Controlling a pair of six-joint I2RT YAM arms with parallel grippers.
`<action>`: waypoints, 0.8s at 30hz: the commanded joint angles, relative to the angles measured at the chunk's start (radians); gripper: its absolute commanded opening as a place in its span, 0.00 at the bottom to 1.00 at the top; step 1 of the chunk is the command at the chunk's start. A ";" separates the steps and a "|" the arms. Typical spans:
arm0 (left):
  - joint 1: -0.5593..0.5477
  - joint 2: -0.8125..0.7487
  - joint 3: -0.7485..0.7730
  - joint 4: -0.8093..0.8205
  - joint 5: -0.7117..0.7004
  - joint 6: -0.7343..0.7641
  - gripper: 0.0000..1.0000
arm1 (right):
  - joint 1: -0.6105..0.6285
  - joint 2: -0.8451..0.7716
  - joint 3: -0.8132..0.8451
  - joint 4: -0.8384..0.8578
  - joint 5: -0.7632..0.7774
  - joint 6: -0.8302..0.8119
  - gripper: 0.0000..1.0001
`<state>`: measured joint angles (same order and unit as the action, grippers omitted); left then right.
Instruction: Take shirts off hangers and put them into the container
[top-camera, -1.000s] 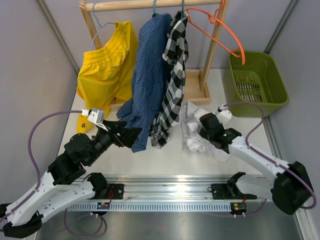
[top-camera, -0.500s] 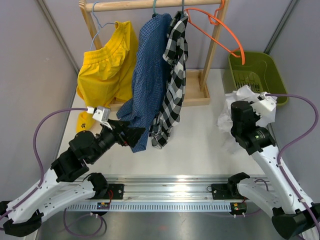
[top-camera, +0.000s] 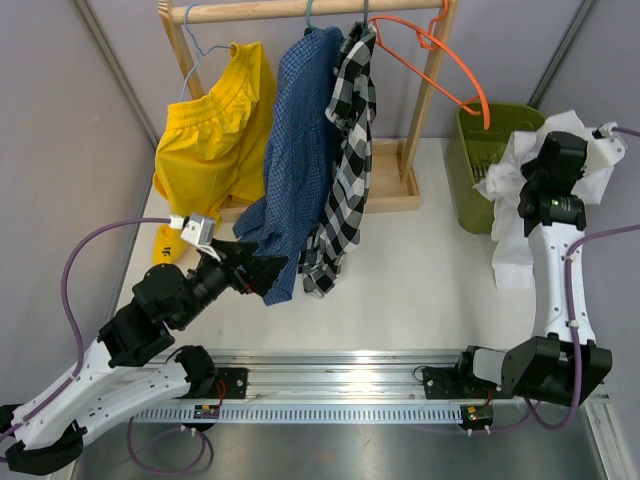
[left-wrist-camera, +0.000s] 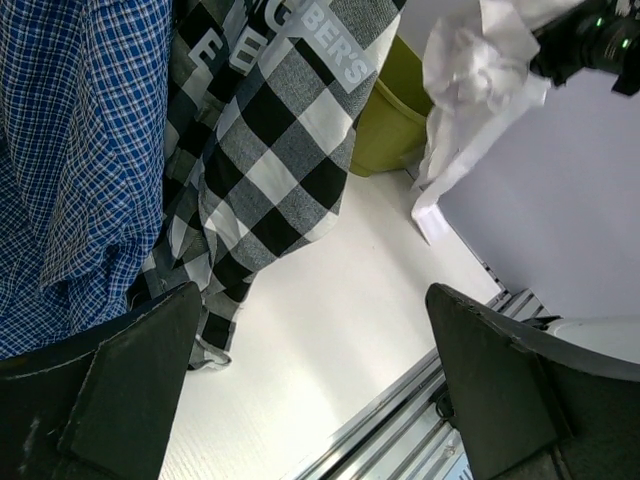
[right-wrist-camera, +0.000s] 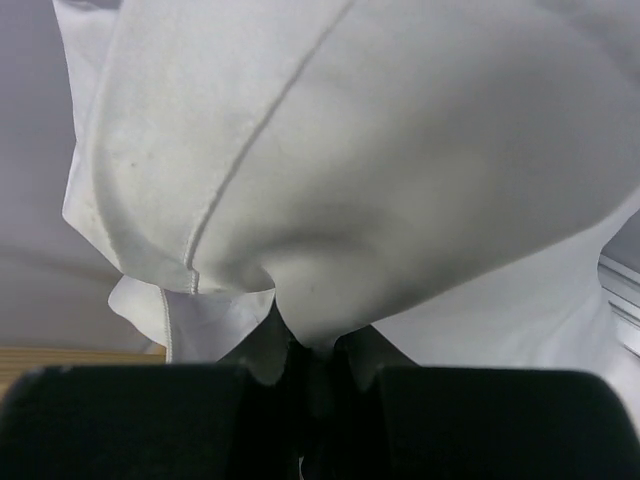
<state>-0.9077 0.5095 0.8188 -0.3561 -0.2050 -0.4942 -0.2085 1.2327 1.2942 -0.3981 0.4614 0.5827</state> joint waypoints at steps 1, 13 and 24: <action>0.001 -0.009 0.040 0.028 0.018 0.025 0.99 | 0.001 0.048 0.205 0.215 -0.180 -0.033 0.00; 0.001 -0.019 0.042 0.014 -0.008 0.037 0.99 | 0.000 0.198 0.487 0.492 -0.260 -0.161 0.00; 0.001 -0.034 0.034 -0.006 -0.033 0.036 0.99 | -0.005 0.456 0.534 0.443 -0.250 -0.156 0.00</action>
<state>-0.9077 0.4892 0.8188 -0.3706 -0.2184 -0.4713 -0.2096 1.6115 1.8126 0.0624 0.2165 0.4400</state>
